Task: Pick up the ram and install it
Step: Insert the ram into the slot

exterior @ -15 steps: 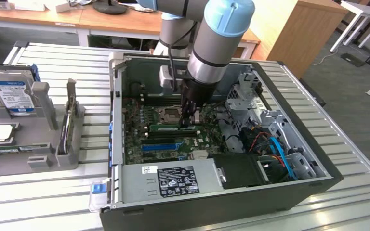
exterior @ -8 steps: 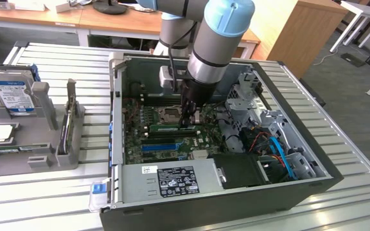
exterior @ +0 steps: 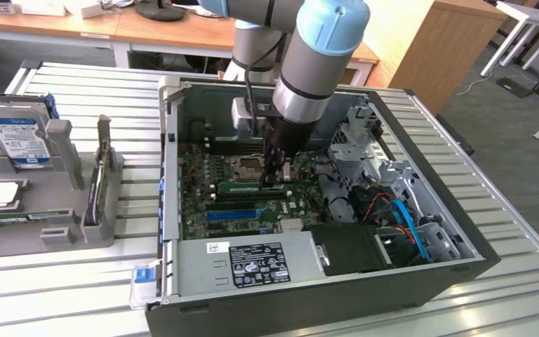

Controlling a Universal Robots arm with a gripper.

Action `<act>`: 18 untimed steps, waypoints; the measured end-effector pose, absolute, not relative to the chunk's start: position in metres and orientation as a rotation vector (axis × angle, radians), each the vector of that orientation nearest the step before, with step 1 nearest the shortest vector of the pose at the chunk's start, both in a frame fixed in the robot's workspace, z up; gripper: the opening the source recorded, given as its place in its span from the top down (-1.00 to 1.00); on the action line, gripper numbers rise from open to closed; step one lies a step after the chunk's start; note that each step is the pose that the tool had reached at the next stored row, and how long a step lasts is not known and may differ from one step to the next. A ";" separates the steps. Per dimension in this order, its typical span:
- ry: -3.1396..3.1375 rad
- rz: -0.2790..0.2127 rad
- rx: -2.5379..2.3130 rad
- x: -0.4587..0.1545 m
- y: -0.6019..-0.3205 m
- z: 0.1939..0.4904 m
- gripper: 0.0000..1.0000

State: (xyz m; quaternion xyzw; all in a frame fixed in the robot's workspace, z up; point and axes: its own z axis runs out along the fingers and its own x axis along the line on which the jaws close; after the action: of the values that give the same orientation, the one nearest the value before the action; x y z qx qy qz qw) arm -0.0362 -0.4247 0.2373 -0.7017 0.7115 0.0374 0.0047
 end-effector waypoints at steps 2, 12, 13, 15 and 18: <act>2.229 0.117 -2.198 -0.036 -0.425 0.237 0.77; 2.226 0.117 -2.201 -0.036 -0.425 0.235 0.77; 2.226 0.117 -2.201 -0.036 -0.425 0.235 0.77; 2.226 0.117 -2.201 -0.036 -0.425 0.235 0.77; 2.226 0.117 -2.201 -0.037 -0.425 0.235 0.77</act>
State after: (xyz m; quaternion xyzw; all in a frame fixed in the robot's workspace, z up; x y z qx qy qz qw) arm -0.0365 -0.4252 0.2347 -0.7027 0.7105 0.0374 0.0045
